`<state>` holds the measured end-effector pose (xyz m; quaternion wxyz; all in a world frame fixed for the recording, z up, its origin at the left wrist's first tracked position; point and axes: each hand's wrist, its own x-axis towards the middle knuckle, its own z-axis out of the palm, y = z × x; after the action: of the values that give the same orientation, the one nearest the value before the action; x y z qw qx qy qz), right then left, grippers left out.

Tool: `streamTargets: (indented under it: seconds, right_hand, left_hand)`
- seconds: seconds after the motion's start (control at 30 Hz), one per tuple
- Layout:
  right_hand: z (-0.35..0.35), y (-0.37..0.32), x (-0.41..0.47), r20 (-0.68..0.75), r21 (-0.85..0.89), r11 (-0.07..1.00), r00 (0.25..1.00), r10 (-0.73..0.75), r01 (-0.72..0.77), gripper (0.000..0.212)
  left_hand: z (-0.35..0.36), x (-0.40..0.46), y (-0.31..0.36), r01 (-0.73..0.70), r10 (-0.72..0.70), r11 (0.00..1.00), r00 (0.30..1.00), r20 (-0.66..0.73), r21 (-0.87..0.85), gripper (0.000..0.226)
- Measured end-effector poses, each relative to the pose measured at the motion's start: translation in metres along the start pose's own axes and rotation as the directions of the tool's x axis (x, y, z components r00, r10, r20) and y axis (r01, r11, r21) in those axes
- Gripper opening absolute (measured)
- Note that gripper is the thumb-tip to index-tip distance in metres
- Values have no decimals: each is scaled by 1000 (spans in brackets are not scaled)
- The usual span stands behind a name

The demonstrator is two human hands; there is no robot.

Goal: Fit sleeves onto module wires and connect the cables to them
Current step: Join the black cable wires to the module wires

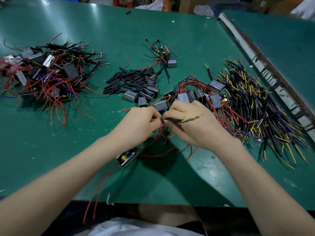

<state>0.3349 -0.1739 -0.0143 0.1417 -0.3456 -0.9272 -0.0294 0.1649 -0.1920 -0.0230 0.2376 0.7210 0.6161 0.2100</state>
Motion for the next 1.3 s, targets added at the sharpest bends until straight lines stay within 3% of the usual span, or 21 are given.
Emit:
streamTargets:
  seconds: [0.13, 0.2, 0.33, 0.43, 0.67, 0.77, 0.83, 0.9, 1.07, 1.2, 1.3]
  right_hand:
    - [-3, 4, 2, 14, -112, 993, 999, -43, 44, 23]
    - [-2, 5, 5, 75, -90, 996, 997, -21, 28, 35]
    - [1, 9, 5, 33, 335, 937, 995, 94, -100, 19]
    - [6, 12, 11, 83, 463, 860, 977, 199, -214, 20]
    - [13, 12, 15, 113, 584, 755, 952, 285, -296, 9]
    - [14, 11, 16, 119, 552, 791, 964, 237, -263, 13]
    - [13, 11, 16, 123, 531, 814, 972, 198, -233, 12]
    - [12, 9, 17, 124, 527, 826, 979, 160, -202, 8]
    - [10, 6, 15, 99, 583, 787, 979, 179, -203, 14]
    - [15, -6, 11, 71, 733, 634, 954, 291, -247, 22]
    - [23, -16, 7, 73, 806, 521, 920, 385, -282, 22]
  left_hand:
    - [-12, 11, -4, -14, 9, 999, 985, 171, 32, 26]
    - [-16, 14, -8, 34, -3, 994, 958, 288, -102, 19]
    - [-26, 15, -13, 16, 95, 952, 935, 343, -305, 21]
    - [-27, 18, -16, -30, 136, 950, 936, 326, -312, 14]
    - [-32, 18, -21, -65, 149, 949, 956, 255, -308, 8]
    - [-33, 15, -20, -261, 267, 964, 951, 154, -60, 6]
    - [-30, 11, -19, -383, 377, 913, 924, 69, 143, 5]
    - [-28, 9, -19, -412, 418, 892, 908, 7, 188, 5]
    - [-21, 2, -23, -367, 366, 930, 923, -124, 9, 6]
    - [-4, -8, -26, -214, 146, 939, 956, -253, -268, 29]
    - [12, -15, -22, -178, 23, 882, 941, -338, -437, 28]
